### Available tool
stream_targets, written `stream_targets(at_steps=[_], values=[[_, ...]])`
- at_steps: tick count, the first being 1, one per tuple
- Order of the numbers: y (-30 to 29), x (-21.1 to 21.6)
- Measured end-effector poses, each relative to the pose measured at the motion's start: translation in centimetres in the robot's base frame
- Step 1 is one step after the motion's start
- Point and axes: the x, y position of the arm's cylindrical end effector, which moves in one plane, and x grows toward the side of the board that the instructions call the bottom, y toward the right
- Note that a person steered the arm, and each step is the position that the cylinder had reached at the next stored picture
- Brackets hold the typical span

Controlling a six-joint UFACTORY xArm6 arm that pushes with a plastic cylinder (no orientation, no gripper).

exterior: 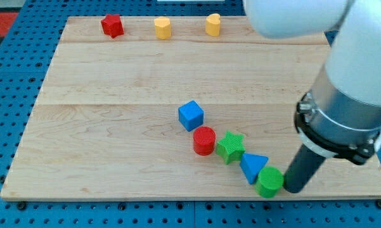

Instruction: Place the green star below the yellow hexagon

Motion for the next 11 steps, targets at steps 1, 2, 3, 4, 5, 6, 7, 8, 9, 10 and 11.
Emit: stream_targets(at_steps=[1,2,3,4,5,6,7,8,9,10,11], values=[[-3.2,-1.7],[-6.7,-4.2],[-9.7,-6.4],[-10.9,-8.3],[-11.2,-11.0],[-13.7,-15.9],[-17.8,-19.7],[-19.8,-21.7],[-19.7,-15.9],[-17.6,-15.7],[-12.4,-20.6]])
